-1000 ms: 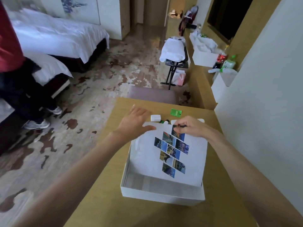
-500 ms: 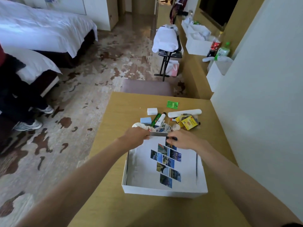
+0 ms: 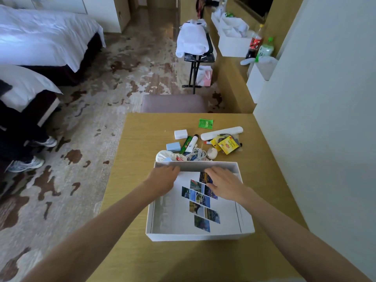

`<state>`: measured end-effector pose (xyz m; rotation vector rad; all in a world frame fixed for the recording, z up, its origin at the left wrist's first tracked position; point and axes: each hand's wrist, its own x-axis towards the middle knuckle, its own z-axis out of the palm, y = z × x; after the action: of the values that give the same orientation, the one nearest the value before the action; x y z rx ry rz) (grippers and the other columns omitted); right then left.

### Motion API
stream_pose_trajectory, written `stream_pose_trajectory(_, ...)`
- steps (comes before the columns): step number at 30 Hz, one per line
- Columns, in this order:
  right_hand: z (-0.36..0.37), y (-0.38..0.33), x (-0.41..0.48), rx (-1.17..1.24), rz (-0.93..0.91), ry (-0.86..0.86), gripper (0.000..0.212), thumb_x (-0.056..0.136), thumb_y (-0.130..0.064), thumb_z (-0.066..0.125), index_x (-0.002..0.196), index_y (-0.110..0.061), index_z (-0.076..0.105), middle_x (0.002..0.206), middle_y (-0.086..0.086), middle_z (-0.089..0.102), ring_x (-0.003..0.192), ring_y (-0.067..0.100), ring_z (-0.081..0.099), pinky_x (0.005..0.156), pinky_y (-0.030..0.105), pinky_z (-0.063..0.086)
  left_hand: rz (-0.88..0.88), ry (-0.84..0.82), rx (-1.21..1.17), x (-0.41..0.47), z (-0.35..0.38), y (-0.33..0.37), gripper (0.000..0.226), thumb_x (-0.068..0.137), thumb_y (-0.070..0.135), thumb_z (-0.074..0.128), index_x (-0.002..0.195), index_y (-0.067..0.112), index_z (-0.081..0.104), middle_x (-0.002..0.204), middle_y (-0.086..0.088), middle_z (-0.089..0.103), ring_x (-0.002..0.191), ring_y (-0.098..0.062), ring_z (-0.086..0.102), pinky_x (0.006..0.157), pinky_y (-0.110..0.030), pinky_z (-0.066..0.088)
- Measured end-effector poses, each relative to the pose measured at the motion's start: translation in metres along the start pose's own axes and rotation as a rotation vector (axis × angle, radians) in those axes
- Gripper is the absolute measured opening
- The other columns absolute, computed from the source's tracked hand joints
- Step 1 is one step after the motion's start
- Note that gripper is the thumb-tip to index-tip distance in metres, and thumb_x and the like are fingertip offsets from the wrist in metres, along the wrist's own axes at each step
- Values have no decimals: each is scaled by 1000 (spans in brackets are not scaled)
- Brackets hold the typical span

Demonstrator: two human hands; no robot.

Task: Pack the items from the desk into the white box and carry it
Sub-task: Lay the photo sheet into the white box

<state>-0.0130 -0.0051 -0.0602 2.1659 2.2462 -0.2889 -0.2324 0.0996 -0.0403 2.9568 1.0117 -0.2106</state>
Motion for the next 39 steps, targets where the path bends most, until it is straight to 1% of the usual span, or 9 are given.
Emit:
stream_pose_trajectory(5, 10, -3, -2, -56, 2, 128, 48, 90, -30, 60, 133, -15, 45, 129, 7, 57, 115, 22, 55, 92, 36, 50, -11, 28, 21, -3, 19, 3, 44, 89, 10, 52, 131, 11, 40, 135, -8, 51, 123, -25, 49, 103, -41, 43)
stream_pose_trajectory(9, 13, -2, -4, -92, -48, 217, 46, 84, -25, 66, 126, -16, 50, 124, 6, 58, 111, 22, 58, 91, 35, 51, 110, 169, -21, -7, 25, 4, 65, 82, 7, 60, 140, 19, 33, 149, -7, 34, 135, -26, 35, 109, -44, 35)
stream_pose_trajectory(12, 18, 2, -7, -70, -110, 245, 48, 81, -25, 70, 126, -17, 55, 123, 5, 58, 112, 23, 58, 96, 38, 48, 116, 101, -36, -10, 31, 5, 65, 86, 22, 61, 142, 22, 29, 151, -5, 31, 137, -24, 32, 111, -44, 32)
stream_pose_trajectory(18, 35, 5, -10, 80, -53, -276, 84, 76, -64, 64, 147, -34, 30, 159, 5, 13, 144, 28, 14, 114, 54, 23, -25, -377, -52, -7, 44, 16, 104, 71, 52, 72, 148, 24, 9, 159, -7, 4, 146, -30, 6, 111, -54, 29)
stream_pose_trajectory(23, 46, 8, -11, 65, -37, -368, 90, 79, -66, 60, 151, -37, 16, 162, 5, -2, 148, 29, -5, 114, 61, 5, -77, -467, -115, -5, 52, 20, 104, 70, 48, 75, 149, 31, 8, 160, -4, -7, 146, -30, -7, 114, -56, 21)
stream_pose_trajectory(28, 45, 8, -18, 40, -135, -389, 74, 86, -53, 59, 149, -32, 27, 161, 5, 7, 147, 30, 3, 112, 63, 14, -29, -482, -157, -9, 55, 33, 79, 84, 21, 64, 145, 39, 18, 160, -1, -4, 147, -27, -8, 117, -55, 13)
stream_pose_trajectory(33, 16, 19, -23, 294, -162, -349, 49, 91, -44, 57, 136, -27, 50, 136, 1, 52, 118, 18, 49, 92, 36, 45, -32, -332, -550, -24, 48, 43, 37, 93, 13, 47, 124, 32, 56, 146, 3, 42, 134, -17, 38, 110, -35, 34)
stream_pose_trajectory(37, -21, 28, -4, 526, -103, -103, 38, 94, -39, 55, 131, -29, 55, 130, -10, 58, 113, 7, 54, 86, 24, 42, -246, 47, -794, -20, 22, 39, 32, 96, 8, 43, 108, 30, 63, 120, 7, 61, 109, -6, 56, 99, -34, 47)
stream_pose_trajectory(39, -36, 34, 11, 580, -93, -7, 34, 95, -36, 55, 127, -26, 59, 123, -10, 62, 108, 3, 57, 84, 23, 47, -322, 232, -844, -8, 6, 33, 32, 93, 3, 44, 103, 24, 66, 105, 0, 67, 91, -16, 64, 84, -42, 53)
